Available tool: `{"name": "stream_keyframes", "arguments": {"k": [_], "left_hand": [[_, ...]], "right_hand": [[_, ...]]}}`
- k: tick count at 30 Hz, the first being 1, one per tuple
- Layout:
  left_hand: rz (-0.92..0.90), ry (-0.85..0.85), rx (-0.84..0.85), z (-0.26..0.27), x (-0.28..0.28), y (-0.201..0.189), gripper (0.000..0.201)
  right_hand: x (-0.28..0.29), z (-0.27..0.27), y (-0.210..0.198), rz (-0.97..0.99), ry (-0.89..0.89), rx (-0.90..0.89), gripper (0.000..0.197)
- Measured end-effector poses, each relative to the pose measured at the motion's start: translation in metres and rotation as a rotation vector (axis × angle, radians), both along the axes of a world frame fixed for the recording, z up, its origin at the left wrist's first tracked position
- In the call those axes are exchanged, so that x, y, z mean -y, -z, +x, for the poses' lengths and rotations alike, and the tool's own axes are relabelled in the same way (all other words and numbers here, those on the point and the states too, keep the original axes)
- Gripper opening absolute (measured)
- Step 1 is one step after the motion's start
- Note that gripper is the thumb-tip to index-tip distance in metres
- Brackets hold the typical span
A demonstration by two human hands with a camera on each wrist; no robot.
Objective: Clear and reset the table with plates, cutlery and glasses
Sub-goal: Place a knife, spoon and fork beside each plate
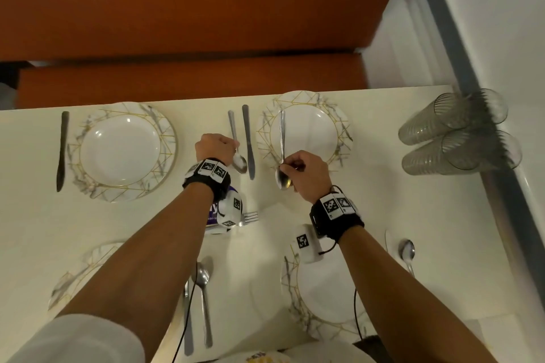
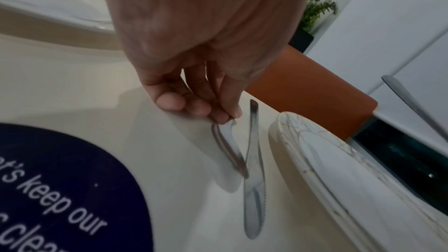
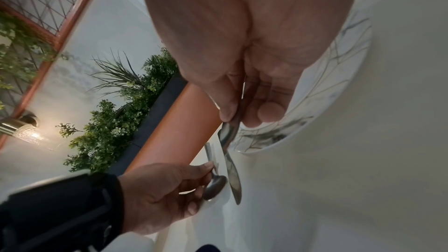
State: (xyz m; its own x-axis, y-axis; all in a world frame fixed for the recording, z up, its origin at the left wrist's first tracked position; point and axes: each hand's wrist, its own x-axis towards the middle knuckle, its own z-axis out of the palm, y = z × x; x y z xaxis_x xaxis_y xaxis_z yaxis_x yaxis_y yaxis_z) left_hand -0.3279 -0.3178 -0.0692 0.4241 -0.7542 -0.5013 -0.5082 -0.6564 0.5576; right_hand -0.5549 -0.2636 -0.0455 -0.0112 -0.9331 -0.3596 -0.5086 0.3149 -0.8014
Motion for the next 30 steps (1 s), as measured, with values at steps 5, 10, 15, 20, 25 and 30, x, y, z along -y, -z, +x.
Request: {"name": "stream_keyframes", "arguments": {"k": [5,10,15,20,25,30], "left_hand": [[-0.011,0.003,0.060,0.002,0.000,0.006,0.018],[-0.022,-0.012,0.022,0.003,-0.001,0.002,0.017],[-0.137,0.050,0.074,0.003,-0.012,-0.001,0.018],[-0.225,0.446,0.342,0.010,-0.026,0.005,0.047],[-0.189,0.531,0.469,0.011,-0.027,0.007,0.049],[-0.166,0.504,0.471,0.007,-0.023,0.007,0.048]], "right_hand": [[0.002,0.000,0.001,-0.002,0.001,0.010,0.008],[0.001,0.001,0.001,-0.009,0.007,0.009,0.009],[0.001,0.001,0.001,-0.003,0.019,0.006,0.009],[0.001,0.002,0.003,-0.006,0.028,0.000,0.008],[0.000,0.002,0.003,-0.004,0.022,-0.007,0.009],[-0.001,-0.001,0.003,0.003,0.028,-0.002,0.009]]}}
